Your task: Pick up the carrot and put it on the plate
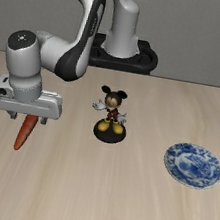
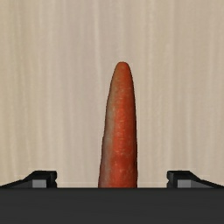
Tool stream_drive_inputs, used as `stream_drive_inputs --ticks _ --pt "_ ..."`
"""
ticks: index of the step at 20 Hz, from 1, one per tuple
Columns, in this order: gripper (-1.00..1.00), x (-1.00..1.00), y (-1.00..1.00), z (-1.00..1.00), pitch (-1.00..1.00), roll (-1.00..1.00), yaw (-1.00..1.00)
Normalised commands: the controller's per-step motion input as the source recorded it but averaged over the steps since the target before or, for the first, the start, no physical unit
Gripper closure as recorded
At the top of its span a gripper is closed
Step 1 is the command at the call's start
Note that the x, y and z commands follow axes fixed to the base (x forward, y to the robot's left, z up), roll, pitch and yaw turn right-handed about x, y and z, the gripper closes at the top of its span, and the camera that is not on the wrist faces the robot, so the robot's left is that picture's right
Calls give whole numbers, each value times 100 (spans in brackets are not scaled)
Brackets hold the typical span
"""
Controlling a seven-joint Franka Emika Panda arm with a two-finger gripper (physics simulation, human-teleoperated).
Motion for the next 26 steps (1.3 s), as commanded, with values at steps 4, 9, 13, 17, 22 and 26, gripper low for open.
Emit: stream_drive_inputs --ticks 4,9,13,17,22,26 --pt "100 0 0 -75 0 0 0" --pt "100 0 0 0 0 0 0" --pt "100 0 0 0 0 0 0" --pt "100 0 0 50 0 0 0" --pt "100 0 0 100 0 0 0" --pt "100 50 0 50 0 0 0"
